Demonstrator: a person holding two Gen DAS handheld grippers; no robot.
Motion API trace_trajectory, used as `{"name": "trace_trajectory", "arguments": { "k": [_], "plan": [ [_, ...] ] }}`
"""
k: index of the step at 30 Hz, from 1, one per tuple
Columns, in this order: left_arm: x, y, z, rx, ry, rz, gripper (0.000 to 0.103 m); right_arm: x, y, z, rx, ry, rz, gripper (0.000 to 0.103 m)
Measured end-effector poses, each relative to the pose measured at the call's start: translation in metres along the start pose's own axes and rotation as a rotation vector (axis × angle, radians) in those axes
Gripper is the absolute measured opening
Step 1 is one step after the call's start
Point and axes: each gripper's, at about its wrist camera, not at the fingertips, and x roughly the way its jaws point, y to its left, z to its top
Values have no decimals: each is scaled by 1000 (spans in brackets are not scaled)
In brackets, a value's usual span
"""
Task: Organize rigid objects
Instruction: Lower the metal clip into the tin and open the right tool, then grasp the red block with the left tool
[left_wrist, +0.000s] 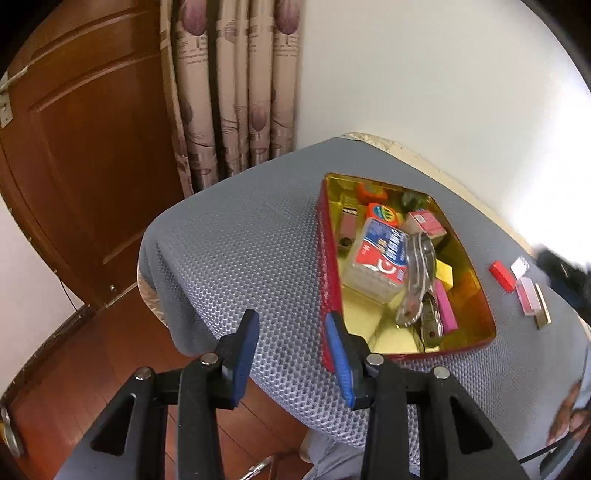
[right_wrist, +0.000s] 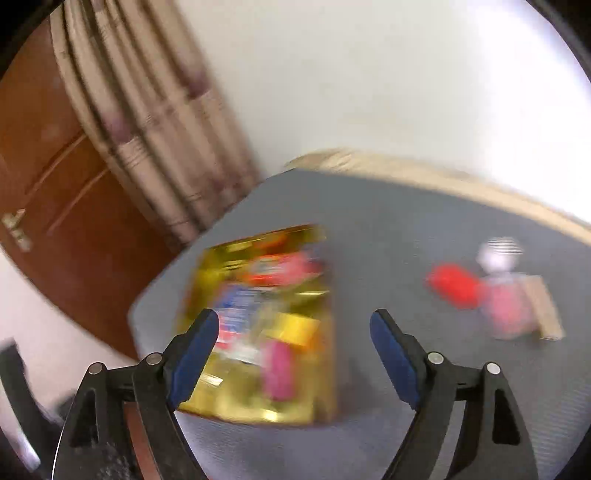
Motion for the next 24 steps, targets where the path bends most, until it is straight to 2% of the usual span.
{"name": "trace_trajectory", "arguments": {
  "k": [1, 3, 6, 9, 13, 16, 19, 20, 21, 23, 24],
  "plan": [
    [-1, -2, -1, 12, 0, -2, 38, -8, -20, -11, -14, -13, -74, 84],
    [-4, -10, -4, 45, -10, -3, 38, -17, -66, -36, -38, 15, -257, 84],
    [-10, -24, -9, 98, -28, -32, 38, -32, -124, -69, -56, 65, -423, 84],
    [-15, -45, -17, 186, -39, -68, 38, -44, -165, -92, -40, 92, -501, 84],
    [-25, -84, -30, 347, -38, -154, 38, -57, -209, -115, 83, 95, -475, 84],
    [-32, -118, -24, 448, -15, -284, 38, -59, -229, -117, 167, 92, -399, 85],
    [-31, -164, 0, 578, 36, -428, 40, -59, -226, -119, 207, 81, -357, 88],
    [-23, -188, 11, 646, 110, -475, 47, -60, -225, -121, 209, 73, -340, 88],
    [-17, -201, 18, 657, 163, -476, 48, -62, -223, -122, 207, 64, -324, 88],
    [2, -228, 38, 602, 271, -495, 48, -63, -221, -123, 200, 54, -298, 90],
    [19, -242, 50, 542, 337, -490, 48, -62, -221, -123, 197, 53, -285, 90]
  ]
}}
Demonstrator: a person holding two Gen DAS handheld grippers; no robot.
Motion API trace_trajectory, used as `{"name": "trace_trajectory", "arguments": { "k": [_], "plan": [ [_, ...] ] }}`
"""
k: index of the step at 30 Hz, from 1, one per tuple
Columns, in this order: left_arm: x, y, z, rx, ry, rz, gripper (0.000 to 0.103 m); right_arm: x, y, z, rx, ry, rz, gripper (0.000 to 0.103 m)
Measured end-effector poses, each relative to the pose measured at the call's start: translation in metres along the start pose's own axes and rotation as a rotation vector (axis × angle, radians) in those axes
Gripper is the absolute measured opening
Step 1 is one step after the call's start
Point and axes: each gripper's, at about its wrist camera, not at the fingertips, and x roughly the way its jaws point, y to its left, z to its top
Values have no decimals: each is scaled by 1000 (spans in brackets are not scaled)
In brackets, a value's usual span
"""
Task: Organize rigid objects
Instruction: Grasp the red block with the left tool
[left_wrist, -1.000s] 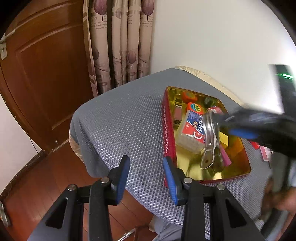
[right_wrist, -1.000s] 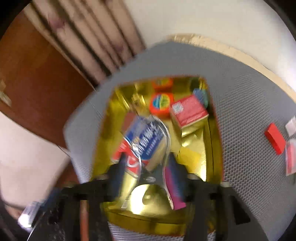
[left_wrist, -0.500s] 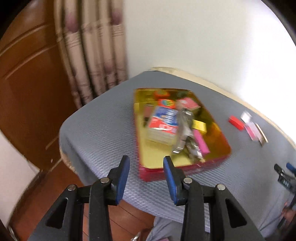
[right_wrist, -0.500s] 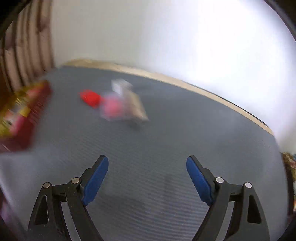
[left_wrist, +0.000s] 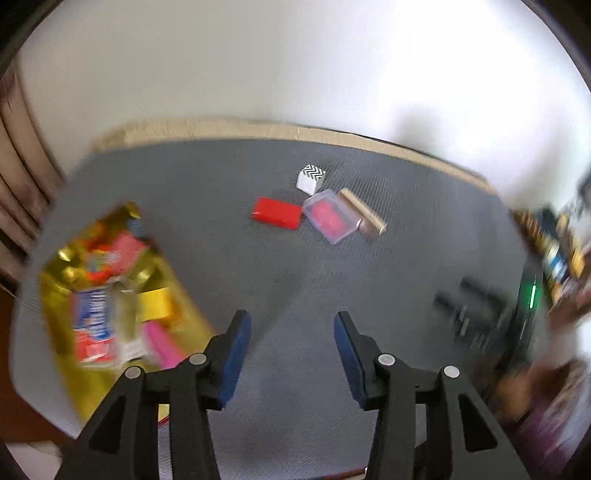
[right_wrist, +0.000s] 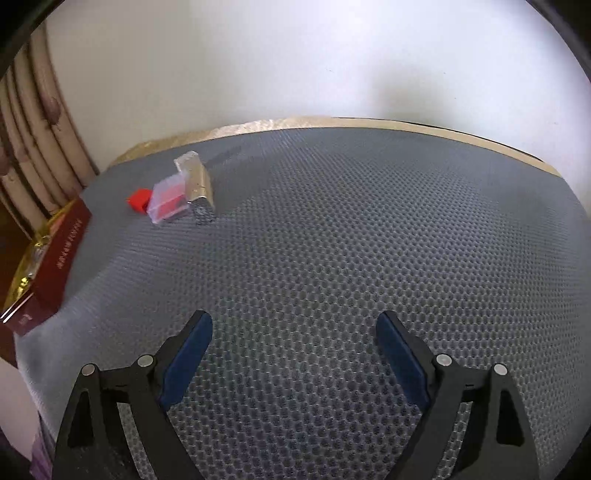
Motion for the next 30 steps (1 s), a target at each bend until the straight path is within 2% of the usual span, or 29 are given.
{"name": "trace_trajectory", "arguments": {
  "k": [2, 6, 9, 13, 17, 20, 24, 25, 30],
  "plan": [
    [23, 8, 27, -141, 48, 5, 48, 0, -1, -1, -2, 6, 18, 90],
    [72, 28, 78, -394, 49, 44, 48, 2, 1, -1, -14, 13, 60, 91],
    [103, 35, 98, -483, 78, 73, 48, 3, 5, 0, -42, 18, 104, 92],
    [132, 41, 107, -581, 128, 66, 48, 2, 7, -1, -60, 18, 150, 93],
    [146, 45, 116, -615, 144, 67, 48, 4, 10, -1, -70, 26, 179, 93],
    [154, 47, 122, -635, 142, 86, 48, 3, 11, -2, -81, 30, 194, 93],
    [171, 52, 124, -687, 186, 118, 48, 2, 9, -2, -75, 30, 202, 94],
    [171, 52, 124, -701, 172, 123, 48, 2, 8, -2, -74, 31, 203, 95],
    [175, 47, 132, -654, 182, 161, 48, -2, 6, -3, -73, 33, 207, 95]
  ]
}}
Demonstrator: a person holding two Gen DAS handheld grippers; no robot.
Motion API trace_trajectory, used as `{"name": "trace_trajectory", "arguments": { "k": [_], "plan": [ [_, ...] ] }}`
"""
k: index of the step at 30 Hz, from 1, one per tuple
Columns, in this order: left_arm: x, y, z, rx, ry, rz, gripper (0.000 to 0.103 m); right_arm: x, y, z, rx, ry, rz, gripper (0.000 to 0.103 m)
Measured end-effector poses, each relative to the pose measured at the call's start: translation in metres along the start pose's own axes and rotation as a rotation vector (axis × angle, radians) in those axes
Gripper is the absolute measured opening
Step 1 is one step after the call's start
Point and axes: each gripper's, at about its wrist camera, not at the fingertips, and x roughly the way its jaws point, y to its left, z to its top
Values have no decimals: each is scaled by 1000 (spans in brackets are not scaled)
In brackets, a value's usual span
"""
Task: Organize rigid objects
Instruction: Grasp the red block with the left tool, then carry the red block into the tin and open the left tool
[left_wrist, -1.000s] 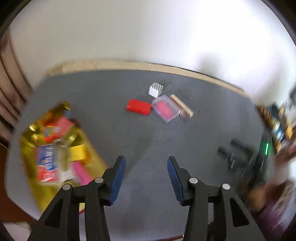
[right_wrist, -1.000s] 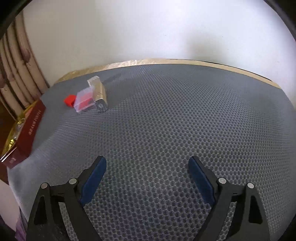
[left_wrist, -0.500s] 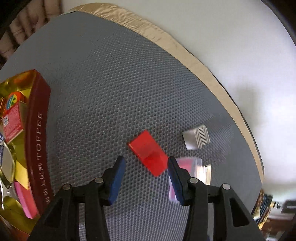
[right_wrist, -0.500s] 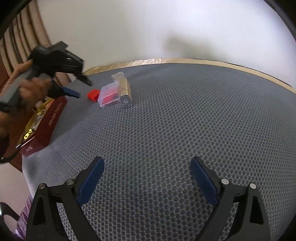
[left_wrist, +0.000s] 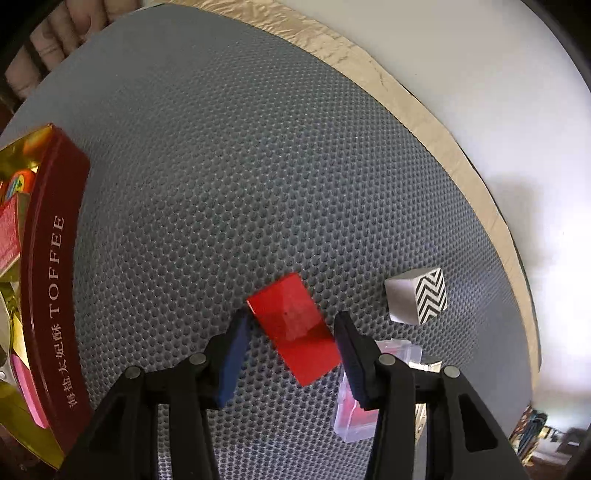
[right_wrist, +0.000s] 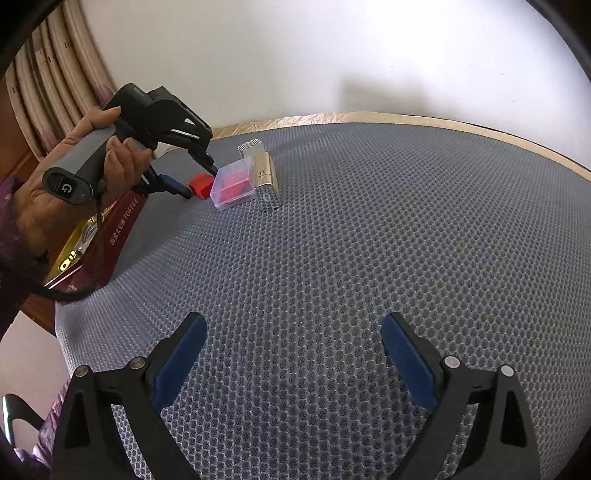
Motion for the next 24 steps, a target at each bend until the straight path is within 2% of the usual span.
{"name": "trace_trajectory", "arguments": {
  "k": [1, 2, 7, 10, 14, 17, 19, 21, 24],
  "plan": [
    [2, -4, -1, 8, -3, 4, 46, 1, 0, 0, 0, 0, 0, 95],
    [2, -5, -2, 16, -10, 25, 35, 1, 0, 0, 0, 1, 0, 95],
    [-5, -7, -18, 80, -23, 38, 32, 1, -1, 1, 3, 3, -1, 95],
    [-28, -9, -48, 170, -87, 30, 32, 1, -1, 1, 3, 6, -2, 96],
    [-69, 4, -87, 234, -131, -56, 32, 2, -2, 3, -2, 10, -6, 96],
    [-105, 34, -105, 246, -177, -96, 32, 3, -1, 3, -5, 12, -12, 96],
    [-126, 61, -111, 246, -194, -94, 32, 4, -1, 3, -8, 14, -14, 96],
    [-143, 91, -116, 240, -213, -60, 32, 6, 0, 3, -10, 16, -18, 96],
    [-164, 158, -119, 235, -245, 8, 32, 8, 1, 2, -14, 18, -28, 96]
  ]
}}
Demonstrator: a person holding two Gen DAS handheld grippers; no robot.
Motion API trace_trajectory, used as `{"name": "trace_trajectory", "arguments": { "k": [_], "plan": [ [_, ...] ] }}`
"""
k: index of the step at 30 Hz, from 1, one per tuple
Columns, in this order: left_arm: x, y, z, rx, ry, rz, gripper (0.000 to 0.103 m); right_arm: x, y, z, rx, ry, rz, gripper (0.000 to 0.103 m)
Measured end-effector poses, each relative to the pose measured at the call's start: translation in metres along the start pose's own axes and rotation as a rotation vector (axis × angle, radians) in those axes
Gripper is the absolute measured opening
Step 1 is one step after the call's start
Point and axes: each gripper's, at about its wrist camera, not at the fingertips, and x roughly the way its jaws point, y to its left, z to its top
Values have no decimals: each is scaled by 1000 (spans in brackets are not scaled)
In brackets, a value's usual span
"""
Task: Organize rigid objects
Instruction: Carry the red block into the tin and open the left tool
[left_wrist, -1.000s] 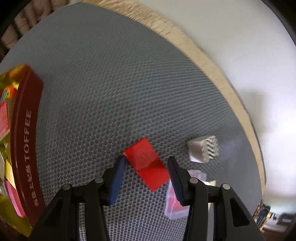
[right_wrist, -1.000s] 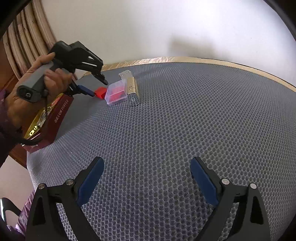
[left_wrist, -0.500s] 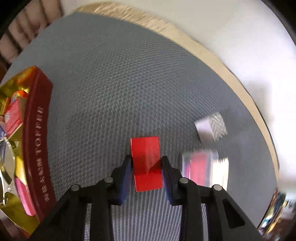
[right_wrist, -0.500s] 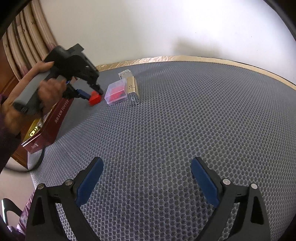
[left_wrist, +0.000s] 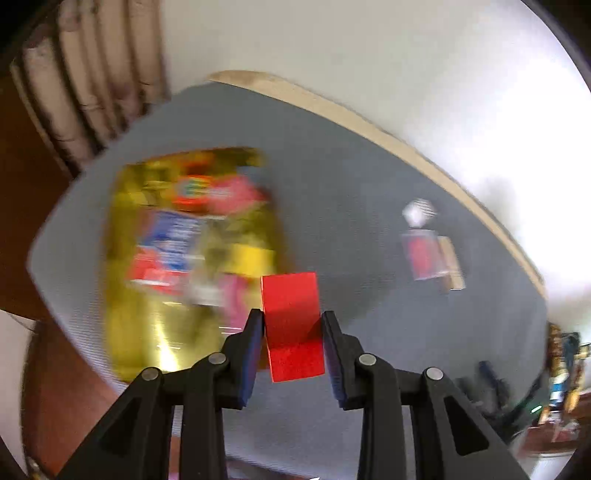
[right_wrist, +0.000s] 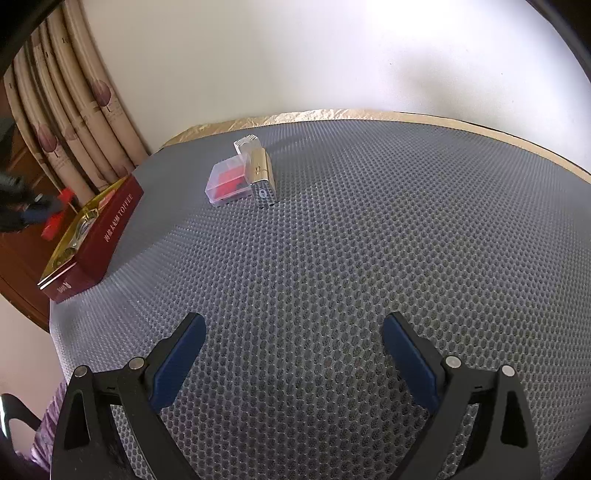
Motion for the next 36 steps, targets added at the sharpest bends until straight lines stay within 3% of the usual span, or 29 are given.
{"name": "trace_trajectory", "arguments": {
  "k": [3, 5, 8, 15, 21, 26, 28, 30, 33, 36],
  "plan": [
    [-6, 48, -26, 12, 9, 28, 32, 3, 0, 0, -6, 3, -10, 96],
    [-1, 75, -24, 22, 1, 56, 32, 5, 1, 1, -11, 7, -17, 96],
    [11, 85, -24, 58, 5, 90, 32, 7, 3, 2, -19, 11, -27, 97],
    [34, 94, -32, 71, 27, 89, 32, 10, 5, 2, -35, 21, -41, 99],
    [32, 102, -39, 16, 24, 101, 33, 12, 5, 3, -45, 26, -50, 100],
    [11, 92, -51, 6, -82, 178, 42, 15, 7, 3, -59, 34, -72, 100],
    [1, 88, -57, -6, -129, 192, 42, 16, 8, 5, -64, 42, -86, 100],
    [-18, 85, -72, -58, -224, 169, 42, 12, 12, 12, -52, 27, -55, 98],
    [-38, 74, -98, -76, -353, 94, 42, 13, 24, 31, -94, 13, -63, 88],
    [-43, 55, -115, -19, -421, 115, 43, 30, 38, 59, -164, 23, -63, 72]
  ]
}}
